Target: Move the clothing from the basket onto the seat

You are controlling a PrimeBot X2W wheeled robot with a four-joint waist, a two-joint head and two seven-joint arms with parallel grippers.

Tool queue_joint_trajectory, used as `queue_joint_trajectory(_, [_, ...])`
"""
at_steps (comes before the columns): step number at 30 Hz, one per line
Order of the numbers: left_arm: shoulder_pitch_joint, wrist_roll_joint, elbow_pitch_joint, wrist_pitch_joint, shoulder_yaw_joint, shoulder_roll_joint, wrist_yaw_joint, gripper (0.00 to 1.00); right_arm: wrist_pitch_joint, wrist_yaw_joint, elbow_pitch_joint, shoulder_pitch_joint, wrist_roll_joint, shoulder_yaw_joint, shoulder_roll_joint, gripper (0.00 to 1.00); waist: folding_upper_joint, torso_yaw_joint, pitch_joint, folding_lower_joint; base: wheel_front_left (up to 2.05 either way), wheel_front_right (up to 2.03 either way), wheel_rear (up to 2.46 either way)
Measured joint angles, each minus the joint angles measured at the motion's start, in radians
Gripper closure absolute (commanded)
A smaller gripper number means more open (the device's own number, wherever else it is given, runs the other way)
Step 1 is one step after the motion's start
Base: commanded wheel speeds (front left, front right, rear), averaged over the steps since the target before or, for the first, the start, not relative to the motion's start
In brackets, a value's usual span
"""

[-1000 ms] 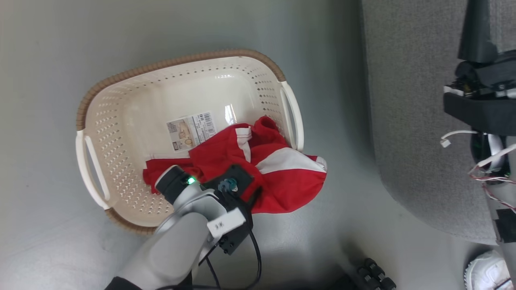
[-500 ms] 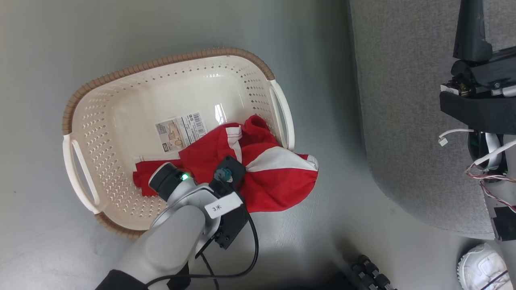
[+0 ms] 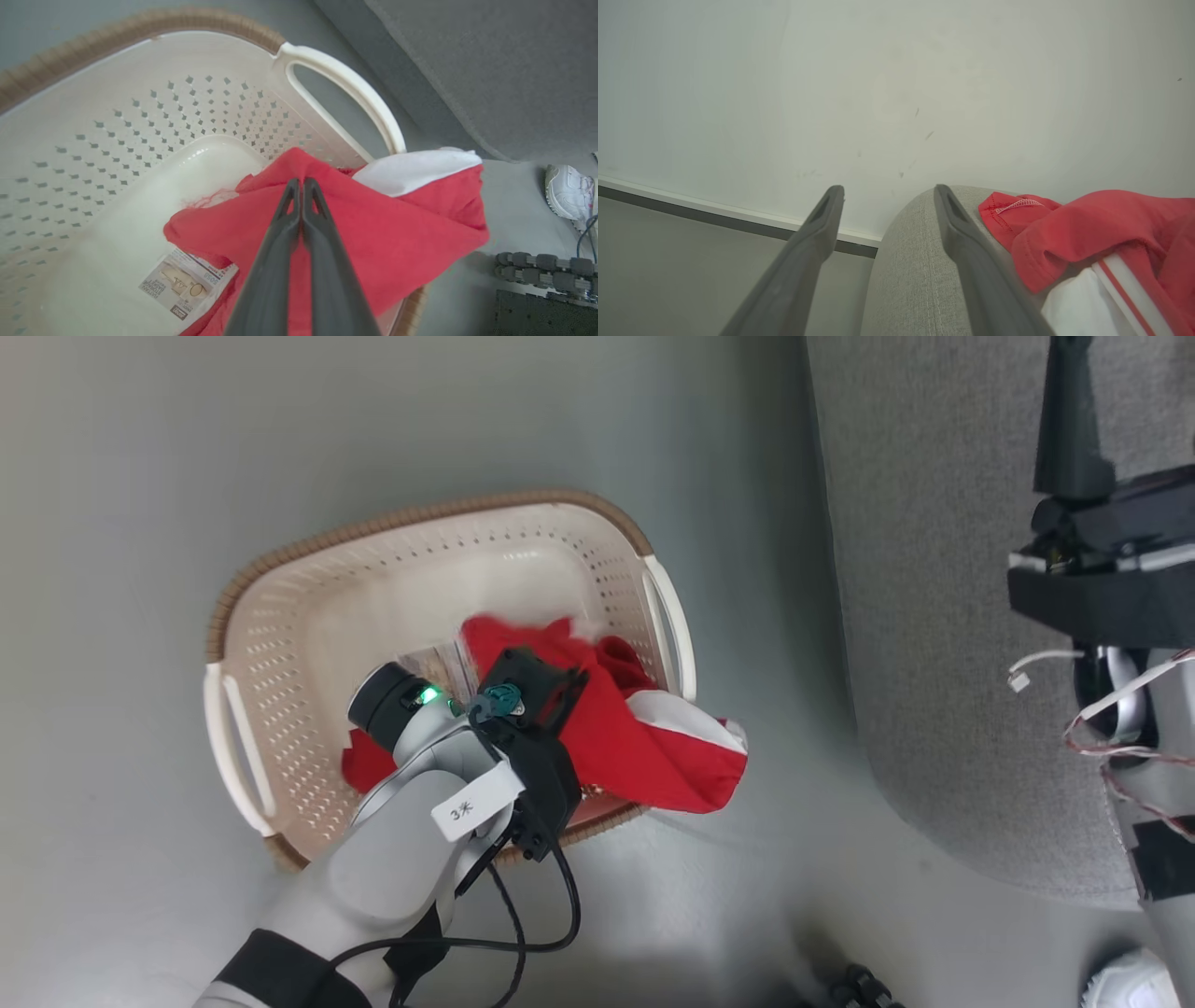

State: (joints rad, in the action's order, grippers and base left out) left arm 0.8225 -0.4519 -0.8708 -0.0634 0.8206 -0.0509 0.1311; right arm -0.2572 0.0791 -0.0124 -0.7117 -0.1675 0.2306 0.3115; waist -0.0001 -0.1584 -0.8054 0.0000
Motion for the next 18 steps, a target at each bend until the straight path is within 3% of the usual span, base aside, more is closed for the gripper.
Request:
queue_joint_trajectory(10, [-0.005,-0.059,0.037,-0.15,-0.033,0.004,0.0,1.0,0.0,-0.018,-0.068,0.073,0.002,0.016,-0.007,0.0,0.0,0.05,0.119,0.0,0.0,0.0,0.0])
queue_joint_trajectory(18, [-0.01,-0.093,0.081,-0.174,-0.038,0.005,0.0,1.0,0.0,-0.031,-0.118,0.142,0.001,0.02,-0.009,0.0,0.0,0.098,0.231,-0.0002,0.0,0.0,0.0])
